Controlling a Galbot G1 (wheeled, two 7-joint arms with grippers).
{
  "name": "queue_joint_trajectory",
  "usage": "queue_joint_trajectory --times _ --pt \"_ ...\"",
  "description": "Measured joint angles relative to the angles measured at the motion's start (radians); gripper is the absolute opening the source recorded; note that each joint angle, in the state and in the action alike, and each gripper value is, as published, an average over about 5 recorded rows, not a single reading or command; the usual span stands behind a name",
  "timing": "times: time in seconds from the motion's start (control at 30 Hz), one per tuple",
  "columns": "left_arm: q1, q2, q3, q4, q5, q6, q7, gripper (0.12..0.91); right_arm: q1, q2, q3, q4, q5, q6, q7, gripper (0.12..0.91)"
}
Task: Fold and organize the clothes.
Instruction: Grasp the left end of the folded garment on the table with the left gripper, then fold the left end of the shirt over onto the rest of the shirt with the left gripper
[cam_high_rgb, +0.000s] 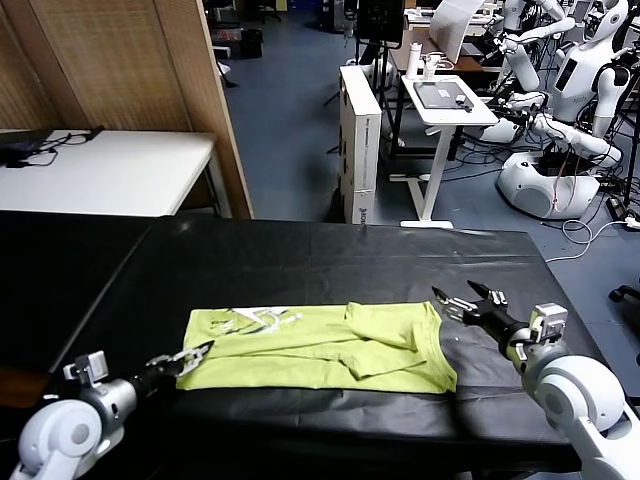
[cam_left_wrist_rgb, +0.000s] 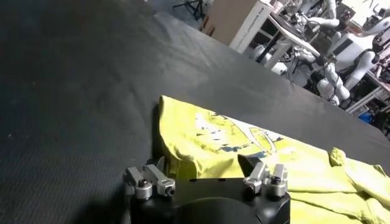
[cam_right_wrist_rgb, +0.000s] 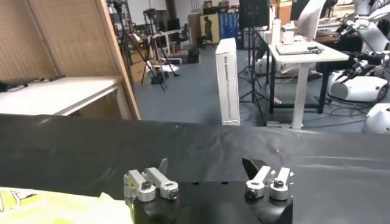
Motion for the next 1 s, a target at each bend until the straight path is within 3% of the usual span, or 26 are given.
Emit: queue_joint_trajectory --times 0.1,0.2,0.37,0.7,0.87,1.0 --pt "0.000 0.000 0.000 -0.005 -0.018 0.002 -0.010 0.233 -0.002 0.006 0.000 -0.002 -0.004 0.001 0.000 0.907" --pt "-0.003 0.000 -0.003 -0.014 -0.044 0.002 -0.035 0.172 -0.004 0.014 0.003 -0.005 -0.009 0.003 0.002 0.907" --pt "0.001 0.018 -0.022 -0.025 -0.028 0.002 -0.059 0.180 -0.012 0.024 0.017 -0.009 -0.014 0.007 0.004 0.907" --pt "0.064 0.163 -0.146 0.014 -0.010 -0.001 -0.026 0.180 -0.038 0.048 0.034 -0.006 -0.037 0.026 0.005 0.907" --pt "0.072 0.177 -0.175 -0.028 -0.035 -0.001 -0.067 0.180 -0.064 0.062 0.056 0.003 -0.048 0.077 -0.009 0.907" --pt "0.046 0.133 -0.129 -0.109 -0.068 -0.001 -0.111 0.180 -0.106 0.079 0.084 0.018 -0.070 0.120 -0.021 0.907"
